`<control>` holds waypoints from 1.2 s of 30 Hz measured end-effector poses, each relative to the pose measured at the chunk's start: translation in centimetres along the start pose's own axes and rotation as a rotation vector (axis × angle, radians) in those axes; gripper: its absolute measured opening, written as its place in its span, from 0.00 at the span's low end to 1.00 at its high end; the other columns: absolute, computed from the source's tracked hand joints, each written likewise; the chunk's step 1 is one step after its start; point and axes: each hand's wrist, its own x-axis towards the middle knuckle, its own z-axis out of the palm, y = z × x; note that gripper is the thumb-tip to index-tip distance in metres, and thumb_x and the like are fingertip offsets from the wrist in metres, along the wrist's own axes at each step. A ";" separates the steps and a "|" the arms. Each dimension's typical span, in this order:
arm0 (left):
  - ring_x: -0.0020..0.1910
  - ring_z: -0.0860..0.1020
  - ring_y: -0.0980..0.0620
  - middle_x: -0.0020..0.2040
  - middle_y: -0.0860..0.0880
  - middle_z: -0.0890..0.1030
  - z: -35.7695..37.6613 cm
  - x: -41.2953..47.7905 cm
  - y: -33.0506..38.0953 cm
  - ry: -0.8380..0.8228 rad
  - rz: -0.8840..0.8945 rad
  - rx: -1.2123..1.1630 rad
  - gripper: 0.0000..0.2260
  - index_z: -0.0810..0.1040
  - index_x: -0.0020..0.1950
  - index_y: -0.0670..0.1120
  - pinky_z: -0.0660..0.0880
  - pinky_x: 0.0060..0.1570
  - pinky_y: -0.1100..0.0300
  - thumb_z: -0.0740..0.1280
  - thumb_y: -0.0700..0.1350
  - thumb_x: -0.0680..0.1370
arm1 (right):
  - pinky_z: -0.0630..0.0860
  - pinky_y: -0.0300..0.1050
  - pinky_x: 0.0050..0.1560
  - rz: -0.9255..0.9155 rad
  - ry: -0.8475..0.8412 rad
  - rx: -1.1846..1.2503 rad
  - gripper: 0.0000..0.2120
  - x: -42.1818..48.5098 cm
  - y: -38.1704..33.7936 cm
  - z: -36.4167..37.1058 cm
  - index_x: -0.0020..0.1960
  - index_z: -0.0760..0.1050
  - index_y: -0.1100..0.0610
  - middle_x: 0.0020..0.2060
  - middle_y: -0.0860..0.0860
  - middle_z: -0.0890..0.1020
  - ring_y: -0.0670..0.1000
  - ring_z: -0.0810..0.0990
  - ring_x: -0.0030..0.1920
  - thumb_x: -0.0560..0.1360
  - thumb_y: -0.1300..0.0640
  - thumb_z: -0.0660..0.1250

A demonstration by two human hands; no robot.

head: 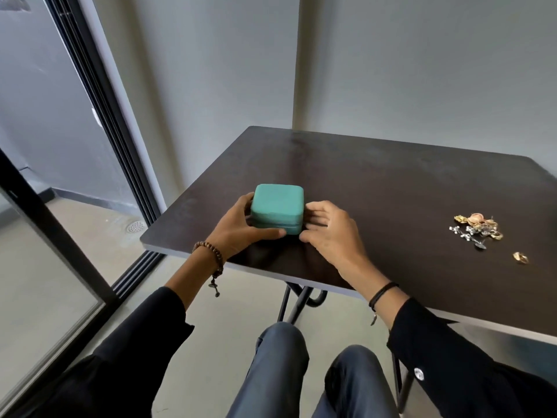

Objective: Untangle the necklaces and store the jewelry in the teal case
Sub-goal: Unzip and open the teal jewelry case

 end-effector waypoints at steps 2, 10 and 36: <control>0.69 0.71 0.52 0.69 0.52 0.72 -0.3 0.8 -0.3 -0.018 0.020 0.107 0.55 0.60 0.78 0.51 0.70 0.71 0.50 0.83 0.61 0.57 | 0.78 0.38 0.61 0.019 -0.010 -0.049 0.25 1.1 0.3 -0.3 0.67 0.77 0.57 0.58 0.50 0.83 0.45 0.82 0.57 0.71 0.69 0.72; 0.66 0.73 0.56 0.66 0.55 0.75 -0.1 2.1 -0.1 0.005 0.063 0.117 0.56 0.63 0.76 0.53 0.72 0.69 0.50 0.82 0.66 0.53 | 0.73 0.46 0.70 0.106 -0.084 -0.100 0.24 6.2 0.1 -0.1 0.68 0.77 0.56 0.64 0.52 0.81 0.48 0.77 0.66 0.75 0.70 0.58; 0.61 0.79 0.57 0.60 0.57 0.82 -1.0 1.3 0.0 -0.064 0.144 -0.129 0.33 0.76 0.68 0.57 0.74 0.67 0.53 0.81 0.56 0.64 | 0.73 0.45 0.58 0.341 -0.277 0.679 0.09 8.8 0.0 -0.3 0.53 0.82 0.63 0.50 0.58 0.81 0.55 0.78 0.53 0.78 0.61 0.66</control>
